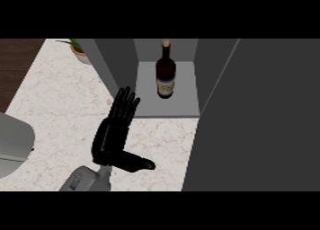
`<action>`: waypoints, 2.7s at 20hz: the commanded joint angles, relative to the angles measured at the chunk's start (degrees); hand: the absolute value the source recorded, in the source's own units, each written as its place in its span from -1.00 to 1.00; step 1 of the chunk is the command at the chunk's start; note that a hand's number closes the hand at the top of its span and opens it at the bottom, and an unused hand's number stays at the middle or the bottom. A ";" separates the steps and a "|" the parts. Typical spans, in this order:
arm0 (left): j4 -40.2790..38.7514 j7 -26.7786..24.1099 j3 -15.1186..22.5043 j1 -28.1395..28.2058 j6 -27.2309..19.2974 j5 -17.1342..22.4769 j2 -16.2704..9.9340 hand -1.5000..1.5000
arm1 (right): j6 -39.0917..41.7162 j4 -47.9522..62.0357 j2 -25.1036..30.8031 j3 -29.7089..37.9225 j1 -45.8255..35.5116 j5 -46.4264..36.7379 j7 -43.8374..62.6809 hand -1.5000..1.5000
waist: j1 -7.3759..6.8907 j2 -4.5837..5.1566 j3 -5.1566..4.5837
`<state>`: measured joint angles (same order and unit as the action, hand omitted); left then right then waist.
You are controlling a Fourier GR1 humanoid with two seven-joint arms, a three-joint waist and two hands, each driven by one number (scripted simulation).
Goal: Pick up the wine, place it into the cabinet and close the cabinet
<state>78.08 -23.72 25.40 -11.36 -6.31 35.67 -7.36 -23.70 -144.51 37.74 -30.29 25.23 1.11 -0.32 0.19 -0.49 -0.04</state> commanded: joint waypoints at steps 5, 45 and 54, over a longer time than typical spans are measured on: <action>8.88 -1.57 -1.99 9.49 3.90 0.90 -6.03 -1.00 | 5.26 -11.14 3.21 -2.68 1.89 5.17 3.87 -1.00 | -0.39 0.13 0.02; 7.05 1.50 -24.43 14.06 24.12 13.30 -26.37 -1.00 | 15.73 -0.55 -9.70 -17.15 -23.39 4.40 16.42 1.00 | -3.63 1.04 -0.50; 4.91 0.26 -23.17 13.35 25.21 11.60 -24.32 -1.00 | 12.77 12.30 -24.08 -12.19 -44.54 5.04 27.78 1.00 | -4.45 0.99 -0.55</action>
<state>84.41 -22.44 1.62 2.36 19.19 48.55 -33.17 -8.02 -135.71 23.32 -38.35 -10.46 4.84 22.17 -4.28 0.55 -0.53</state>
